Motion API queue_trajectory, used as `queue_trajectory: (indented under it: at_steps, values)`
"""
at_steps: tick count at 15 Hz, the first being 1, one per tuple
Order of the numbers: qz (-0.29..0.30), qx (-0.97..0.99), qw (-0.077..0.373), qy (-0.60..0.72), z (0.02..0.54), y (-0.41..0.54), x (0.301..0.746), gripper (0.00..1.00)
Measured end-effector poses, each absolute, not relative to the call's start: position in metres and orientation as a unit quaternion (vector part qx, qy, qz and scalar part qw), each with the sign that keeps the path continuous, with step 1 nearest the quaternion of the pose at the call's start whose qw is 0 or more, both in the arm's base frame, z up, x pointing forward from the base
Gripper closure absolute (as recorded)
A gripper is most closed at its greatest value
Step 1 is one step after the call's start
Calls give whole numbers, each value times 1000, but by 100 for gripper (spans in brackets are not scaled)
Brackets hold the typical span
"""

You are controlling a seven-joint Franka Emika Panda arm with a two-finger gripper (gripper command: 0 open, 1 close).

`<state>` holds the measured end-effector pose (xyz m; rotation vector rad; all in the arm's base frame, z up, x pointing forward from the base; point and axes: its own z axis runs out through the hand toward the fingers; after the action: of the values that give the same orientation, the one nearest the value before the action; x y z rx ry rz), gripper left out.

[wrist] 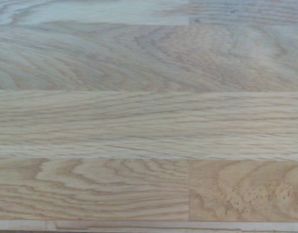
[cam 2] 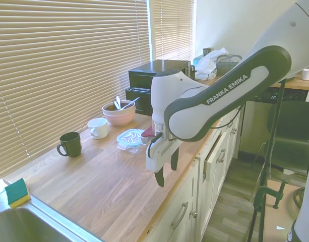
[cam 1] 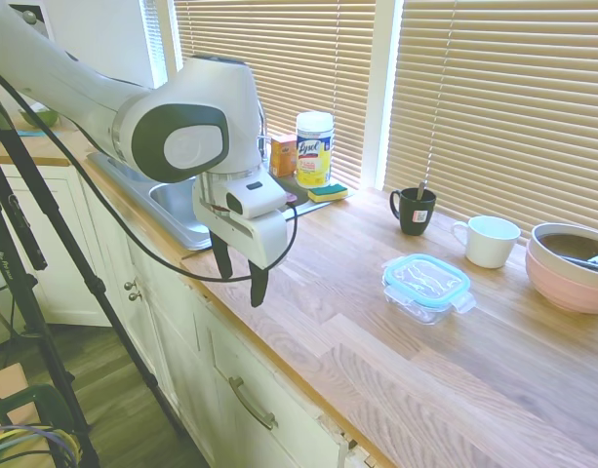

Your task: Uncover the lid of the food container

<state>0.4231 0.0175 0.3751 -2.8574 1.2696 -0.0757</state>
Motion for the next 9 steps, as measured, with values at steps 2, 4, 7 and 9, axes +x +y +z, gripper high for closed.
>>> queue_trajectory:
  at_steps: [2, 4, 7, 9]
  values:
    - [-24, -913, 6, 408, 375, 17, 424, 0]
    - [-42, -912, -9, 408, 384, 7, 430, 0]
    - [-84, -907, -29, 413, 409, -6, 453, 0]
    - [-110, -902, -41, 415, 421, -5, 474, 0]
